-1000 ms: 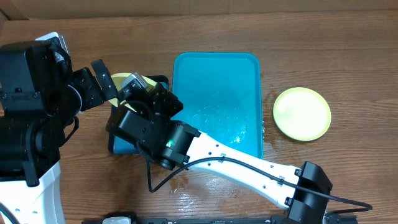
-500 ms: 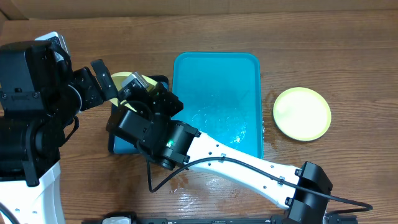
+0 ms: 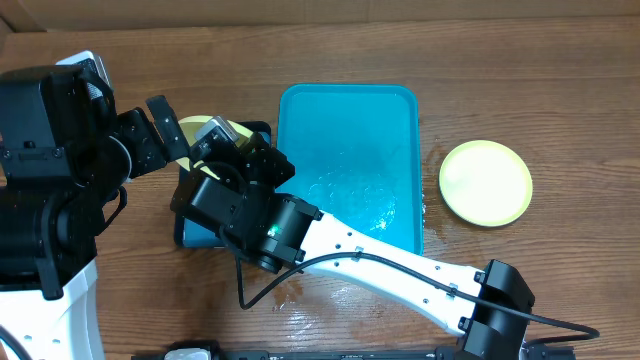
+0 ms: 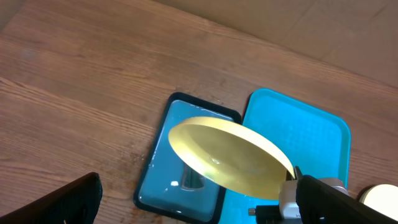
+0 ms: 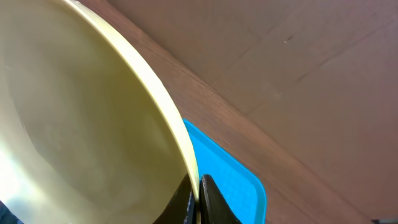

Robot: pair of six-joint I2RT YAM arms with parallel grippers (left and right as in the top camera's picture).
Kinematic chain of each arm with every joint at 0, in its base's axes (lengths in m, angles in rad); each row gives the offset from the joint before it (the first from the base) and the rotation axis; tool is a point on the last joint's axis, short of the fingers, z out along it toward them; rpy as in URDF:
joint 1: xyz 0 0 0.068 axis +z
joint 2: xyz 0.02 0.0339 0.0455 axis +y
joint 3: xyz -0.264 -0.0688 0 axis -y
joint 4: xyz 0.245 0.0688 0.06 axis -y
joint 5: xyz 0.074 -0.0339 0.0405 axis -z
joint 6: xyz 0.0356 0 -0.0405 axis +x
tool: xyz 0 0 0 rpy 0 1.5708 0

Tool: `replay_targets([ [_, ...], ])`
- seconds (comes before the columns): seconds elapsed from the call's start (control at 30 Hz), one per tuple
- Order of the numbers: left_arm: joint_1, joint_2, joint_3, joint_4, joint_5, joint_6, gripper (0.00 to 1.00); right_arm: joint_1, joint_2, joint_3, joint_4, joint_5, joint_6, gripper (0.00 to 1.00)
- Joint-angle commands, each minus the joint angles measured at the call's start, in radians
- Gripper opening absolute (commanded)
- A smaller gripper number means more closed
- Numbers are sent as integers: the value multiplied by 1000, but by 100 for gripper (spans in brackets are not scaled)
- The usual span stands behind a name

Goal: Clean dirty plates on tray and stack at the side
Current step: 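Lift the yellow plate with the right gripper and stack it on the plates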

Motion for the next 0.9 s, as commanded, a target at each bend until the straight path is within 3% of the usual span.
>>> replay_targets([
  [0.0, 0, 1, 6, 4, -16, 11, 100, -29, -50, 13, -23, 6, 144, 4],
  [0.07, 0, 1, 6, 4, -16, 11, 100, -72, -49, 13, -56, -88, 256, 4],
  [0.17, 0, 1, 6, 3, -16, 11, 100, -185, -49, 13, -77, -422, 347, 4],
  [0.27, 0, 1, 6, 4, -16, 11, 100, -340, -54, 13, -57, -959, 359, 4],
  [0.37, 0, 1, 6, 3, -16, 11, 100, -471, -67, 13, -35, -1304, 359, 4],
  [0.47, 0, 1, 6, 1, -16, 11, 100, -613, -92, 13, -29, -1516, 359, 4],
  [0.7, 0, 1, 6, 0, -16, 11, 100, -975, -142, 13, -207, -1507, 368, 4],
  [0.87, 0, 1, 6, 0, -16, 11, 100, -1232, -137, -9, -420, -1215, 420, 4],
])
